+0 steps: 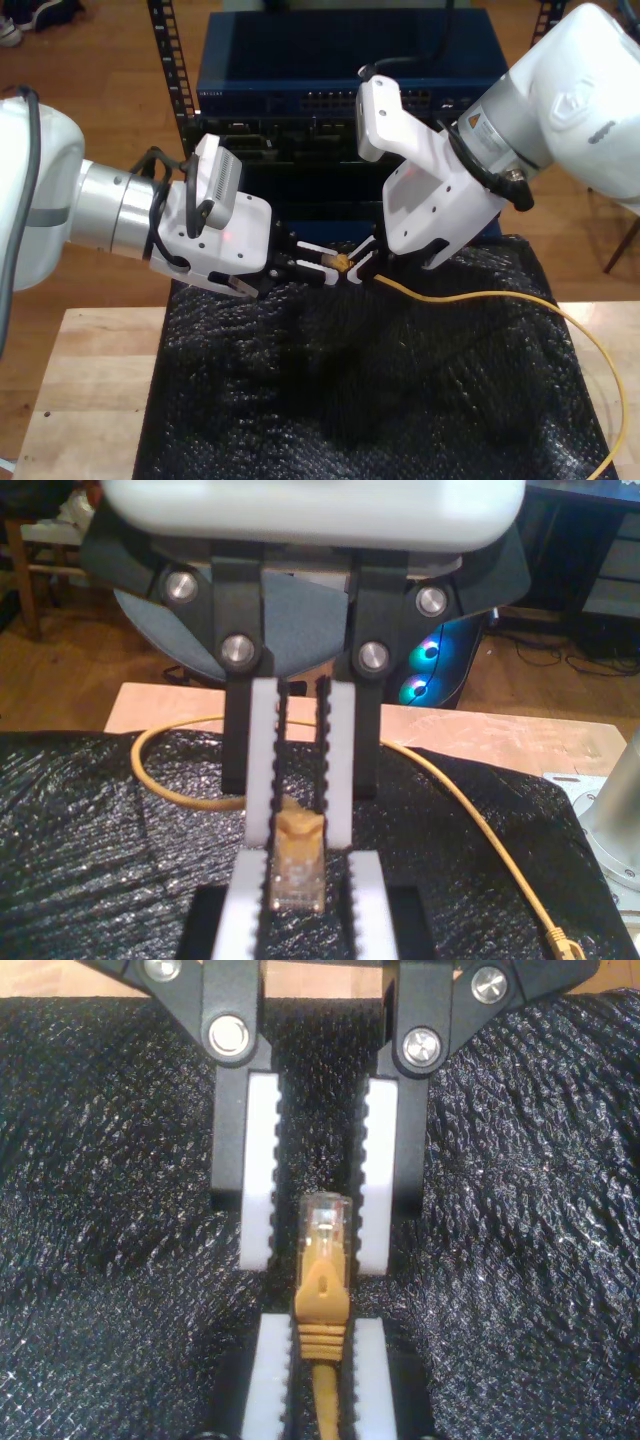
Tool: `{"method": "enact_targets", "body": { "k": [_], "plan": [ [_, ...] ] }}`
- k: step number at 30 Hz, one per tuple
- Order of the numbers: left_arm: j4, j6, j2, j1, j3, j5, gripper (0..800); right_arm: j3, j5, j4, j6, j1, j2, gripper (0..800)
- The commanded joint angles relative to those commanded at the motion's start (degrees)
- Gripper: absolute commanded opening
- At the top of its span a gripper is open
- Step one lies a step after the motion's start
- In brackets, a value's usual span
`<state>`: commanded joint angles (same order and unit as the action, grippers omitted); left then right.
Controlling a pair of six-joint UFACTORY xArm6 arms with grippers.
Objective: Grab the cable and plug it in
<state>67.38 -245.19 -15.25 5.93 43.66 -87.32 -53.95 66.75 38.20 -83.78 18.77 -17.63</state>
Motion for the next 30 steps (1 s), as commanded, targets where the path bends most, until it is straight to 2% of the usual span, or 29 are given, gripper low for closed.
{"method": "enact_targets", "body": {
  "k": [15, 26, 28, 29, 30],
  "plan": [
    [0.0, 0.1, 0.1, 0.0, 0.0, -0.2, 116, 0.0, 0.0, 0.0, 0.0, 0.0, 0.0, 4],
    [0.1, 0.0, 0.1, 0.0, 0.0, -0.3, 17, 0.1, 0.0, 0.0, 0.0, 0.0, 0.0, 7],
    [0.1, 0.0, 0.1, -0.1, 0.0, -0.4, 7, 0.1, 0.0, 0.0, 0.0, 0.0, 0.0, 53],
    [0.1, 0.0, 0.1, -0.1, 0.0, -0.4, 3, 0.1, 0.0, 0.1, 0.0, 0.0, -0.1, 141],
    [0.1, -0.1, 0.1, -0.1, 0.0, -0.4, 5, 0.0, 0.1, 0.0, -0.1, 0.0, 0.0, 285]
  ]
}}
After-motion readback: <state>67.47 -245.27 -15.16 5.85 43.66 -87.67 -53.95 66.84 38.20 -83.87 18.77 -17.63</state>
